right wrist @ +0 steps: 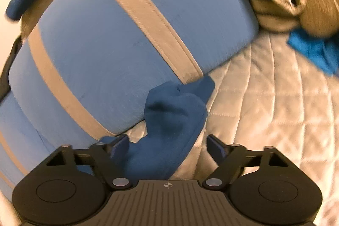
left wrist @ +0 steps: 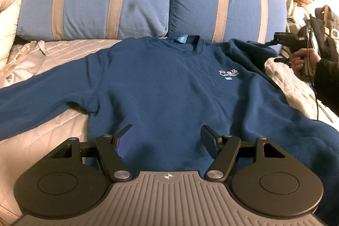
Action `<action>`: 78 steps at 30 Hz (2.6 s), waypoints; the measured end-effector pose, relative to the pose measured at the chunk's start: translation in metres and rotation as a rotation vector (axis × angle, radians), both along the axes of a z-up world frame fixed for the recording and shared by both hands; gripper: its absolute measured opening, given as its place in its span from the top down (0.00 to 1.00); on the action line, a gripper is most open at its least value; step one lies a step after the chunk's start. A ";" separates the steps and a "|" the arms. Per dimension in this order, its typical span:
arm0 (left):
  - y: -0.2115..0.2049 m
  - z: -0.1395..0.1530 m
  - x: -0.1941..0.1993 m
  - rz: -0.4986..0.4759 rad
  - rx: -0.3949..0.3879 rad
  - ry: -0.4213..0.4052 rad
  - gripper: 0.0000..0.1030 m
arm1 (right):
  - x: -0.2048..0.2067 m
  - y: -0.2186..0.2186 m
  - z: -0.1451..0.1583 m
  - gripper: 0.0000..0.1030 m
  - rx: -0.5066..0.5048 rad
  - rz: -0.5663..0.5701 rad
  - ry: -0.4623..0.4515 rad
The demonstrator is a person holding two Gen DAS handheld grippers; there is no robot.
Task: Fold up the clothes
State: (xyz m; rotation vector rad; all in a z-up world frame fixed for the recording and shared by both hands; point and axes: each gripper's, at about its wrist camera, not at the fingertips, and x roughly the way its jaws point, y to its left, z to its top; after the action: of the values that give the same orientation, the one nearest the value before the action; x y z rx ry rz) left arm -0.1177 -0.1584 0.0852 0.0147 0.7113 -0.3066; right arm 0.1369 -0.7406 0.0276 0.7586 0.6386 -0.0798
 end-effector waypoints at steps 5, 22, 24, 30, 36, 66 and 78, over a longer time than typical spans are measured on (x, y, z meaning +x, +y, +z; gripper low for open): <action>0.001 -0.001 0.001 0.000 -0.003 0.007 0.40 | 0.002 0.002 -0.002 0.75 0.025 -0.002 0.007; -0.007 0.000 -0.002 -0.014 0.049 -0.004 0.40 | -0.045 0.053 0.042 0.89 -0.237 0.197 -0.046; -0.009 0.000 -0.003 -0.015 0.065 -0.007 0.40 | -0.054 0.060 0.047 0.90 -0.264 0.224 -0.055; -0.011 0.000 -0.003 -0.019 0.068 -0.001 0.40 | -0.082 0.075 0.055 0.90 -0.290 0.289 -0.072; -0.013 0.000 -0.005 -0.015 0.087 -0.007 0.39 | -0.107 0.087 0.054 0.90 -0.285 0.339 -0.075; 0.004 0.018 -0.007 0.006 -0.004 -0.008 0.21 | -0.166 0.023 0.012 0.23 -0.116 0.267 0.017; -0.008 0.060 -0.019 0.024 -0.031 -0.062 0.08 | -0.141 0.008 -0.027 0.19 0.160 0.070 0.068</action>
State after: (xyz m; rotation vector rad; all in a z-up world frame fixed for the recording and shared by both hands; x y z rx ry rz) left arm -0.1369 -0.1666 0.1455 -0.0138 0.6449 -0.2933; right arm -0.0045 -0.7325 0.0005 0.8894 0.7424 0.0098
